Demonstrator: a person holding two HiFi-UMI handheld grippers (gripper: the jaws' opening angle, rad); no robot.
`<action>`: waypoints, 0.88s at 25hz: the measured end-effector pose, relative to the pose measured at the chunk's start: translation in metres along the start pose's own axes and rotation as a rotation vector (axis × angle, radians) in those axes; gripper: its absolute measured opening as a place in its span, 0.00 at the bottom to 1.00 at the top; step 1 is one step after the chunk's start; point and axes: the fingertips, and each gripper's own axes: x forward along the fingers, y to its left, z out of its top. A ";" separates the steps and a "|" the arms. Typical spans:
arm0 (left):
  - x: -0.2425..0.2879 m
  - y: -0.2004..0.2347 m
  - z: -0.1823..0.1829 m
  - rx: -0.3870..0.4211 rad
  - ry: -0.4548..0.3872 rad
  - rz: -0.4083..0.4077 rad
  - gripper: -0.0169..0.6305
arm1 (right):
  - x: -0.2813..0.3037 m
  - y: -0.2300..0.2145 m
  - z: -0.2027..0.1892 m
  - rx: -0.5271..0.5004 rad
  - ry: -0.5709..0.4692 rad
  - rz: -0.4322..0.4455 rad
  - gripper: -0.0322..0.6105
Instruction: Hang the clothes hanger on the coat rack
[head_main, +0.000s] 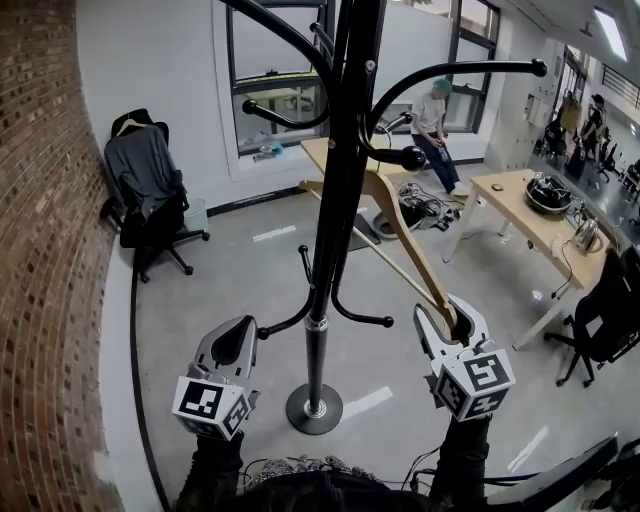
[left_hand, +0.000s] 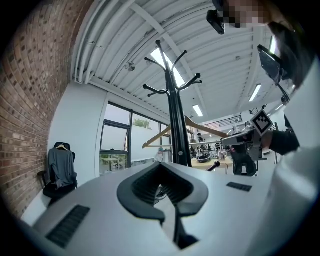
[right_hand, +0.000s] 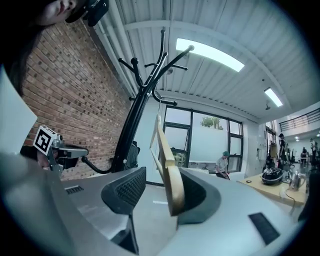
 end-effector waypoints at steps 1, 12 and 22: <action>-0.003 0.001 -0.004 -0.002 0.009 0.008 0.04 | -0.003 -0.001 -0.005 0.001 0.012 0.000 0.32; -0.025 0.009 -0.016 0.002 0.044 0.055 0.04 | -0.026 -0.013 -0.058 0.023 0.145 -0.022 0.32; -0.031 0.006 -0.018 0.013 0.050 0.061 0.04 | -0.039 -0.015 -0.058 0.024 0.129 -0.052 0.07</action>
